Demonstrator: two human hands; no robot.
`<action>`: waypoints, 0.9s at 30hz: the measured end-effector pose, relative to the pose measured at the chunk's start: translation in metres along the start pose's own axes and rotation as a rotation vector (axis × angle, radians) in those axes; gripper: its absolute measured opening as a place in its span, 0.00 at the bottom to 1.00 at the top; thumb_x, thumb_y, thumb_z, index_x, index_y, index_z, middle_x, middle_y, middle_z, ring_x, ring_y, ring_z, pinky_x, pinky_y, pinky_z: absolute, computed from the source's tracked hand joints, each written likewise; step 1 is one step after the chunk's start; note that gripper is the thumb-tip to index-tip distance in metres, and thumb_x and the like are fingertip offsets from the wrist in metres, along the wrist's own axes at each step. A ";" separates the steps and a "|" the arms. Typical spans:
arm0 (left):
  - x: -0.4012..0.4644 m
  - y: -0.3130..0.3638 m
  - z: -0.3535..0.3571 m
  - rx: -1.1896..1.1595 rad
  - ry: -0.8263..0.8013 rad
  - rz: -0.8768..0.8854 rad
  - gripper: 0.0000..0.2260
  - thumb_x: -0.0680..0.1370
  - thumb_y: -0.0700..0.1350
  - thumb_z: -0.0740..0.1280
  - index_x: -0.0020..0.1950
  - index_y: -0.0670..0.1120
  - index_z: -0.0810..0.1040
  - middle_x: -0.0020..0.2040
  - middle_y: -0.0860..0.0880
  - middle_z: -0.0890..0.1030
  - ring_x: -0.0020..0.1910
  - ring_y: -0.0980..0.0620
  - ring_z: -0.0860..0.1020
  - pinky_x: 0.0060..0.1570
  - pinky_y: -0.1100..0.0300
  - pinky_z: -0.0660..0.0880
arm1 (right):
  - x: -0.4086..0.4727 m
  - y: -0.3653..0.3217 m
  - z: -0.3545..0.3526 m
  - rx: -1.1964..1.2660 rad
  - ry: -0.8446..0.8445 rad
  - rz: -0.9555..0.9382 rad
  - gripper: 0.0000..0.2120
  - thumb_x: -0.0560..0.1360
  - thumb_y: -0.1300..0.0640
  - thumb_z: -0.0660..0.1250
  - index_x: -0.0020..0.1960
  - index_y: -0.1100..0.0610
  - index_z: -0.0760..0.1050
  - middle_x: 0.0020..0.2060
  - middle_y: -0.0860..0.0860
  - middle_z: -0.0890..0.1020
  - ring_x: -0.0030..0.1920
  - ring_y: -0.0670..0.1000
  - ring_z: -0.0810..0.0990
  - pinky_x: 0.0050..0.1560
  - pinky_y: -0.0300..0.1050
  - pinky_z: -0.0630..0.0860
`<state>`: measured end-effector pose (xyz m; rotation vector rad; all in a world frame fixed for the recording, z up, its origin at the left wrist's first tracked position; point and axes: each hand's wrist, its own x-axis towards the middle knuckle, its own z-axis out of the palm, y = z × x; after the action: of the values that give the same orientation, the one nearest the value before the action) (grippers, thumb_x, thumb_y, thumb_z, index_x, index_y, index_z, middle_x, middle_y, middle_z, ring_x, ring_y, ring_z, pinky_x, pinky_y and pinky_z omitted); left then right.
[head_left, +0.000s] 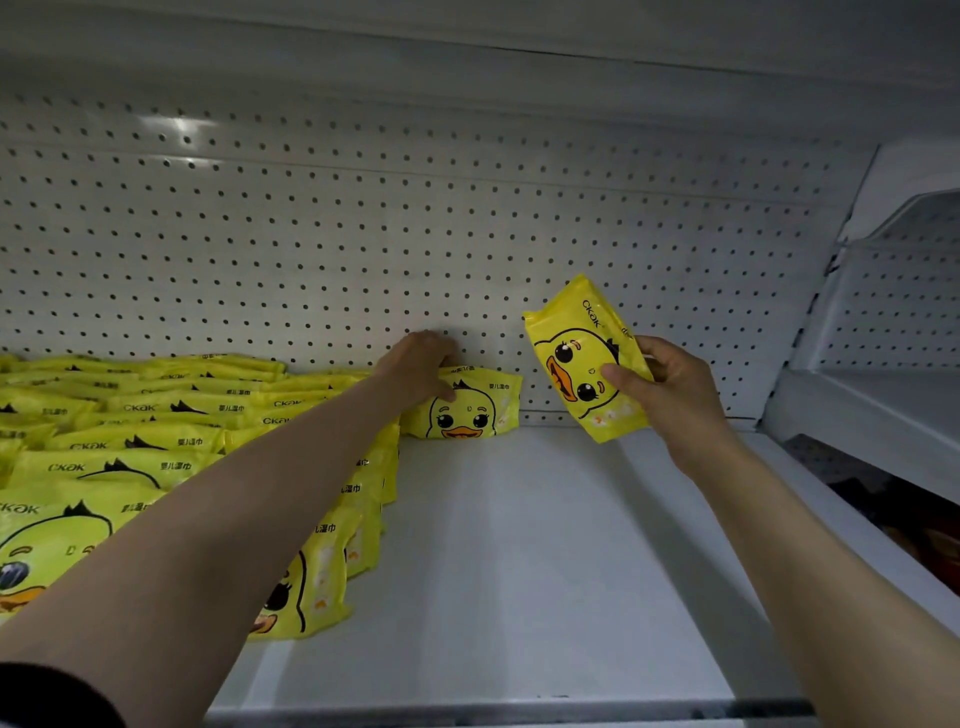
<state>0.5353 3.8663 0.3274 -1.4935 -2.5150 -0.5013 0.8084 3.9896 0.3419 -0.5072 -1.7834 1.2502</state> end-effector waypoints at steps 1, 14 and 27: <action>0.000 0.000 0.000 0.012 0.003 0.006 0.18 0.66 0.50 0.78 0.49 0.47 0.75 0.48 0.52 0.73 0.50 0.50 0.72 0.43 0.57 0.69 | 0.000 0.001 0.000 0.002 -0.001 0.001 0.10 0.73 0.64 0.73 0.52 0.52 0.80 0.43 0.48 0.86 0.41 0.45 0.85 0.39 0.39 0.81; -0.005 -0.012 -0.001 -0.095 -0.065 0.058 0.21 0.66 0.41 0.78 0.56 0.48 0.76 0.51 0.51 0.74 0.50 0.51 0.73 0.46 0.60 0.69 | 0.008 0.002 0.012 0.002 -0.025 0.001 0.11 0.72 0.64 0.74 0.51 0.51 0.80 0.42 0.47 0.86 0.41 0.45 0.85 0.41 0.42 0.81; -0.015 -0.005 -0.023 -0.339 0.251 0.056 0.15 0.74 0.54 0.71 0.56 0.47 0.76 0.48 0.51 0.79 0.48 0.53 0.78 0.48 0.56 0.76 | 0.025 0.002 0.016 -0.132 -0.277 -0.003 0.15 0.72 0.63 0.75 0.57 0.55 0.80 0.47 0.50 0.86 0.45 0.47 0.85 0.42 0.40 0.79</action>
<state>0.5373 3.8435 0.3426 -1.4903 -2.2684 -1.0766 0.7815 3.9998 0.3493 -0.4201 -2.1085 1.2544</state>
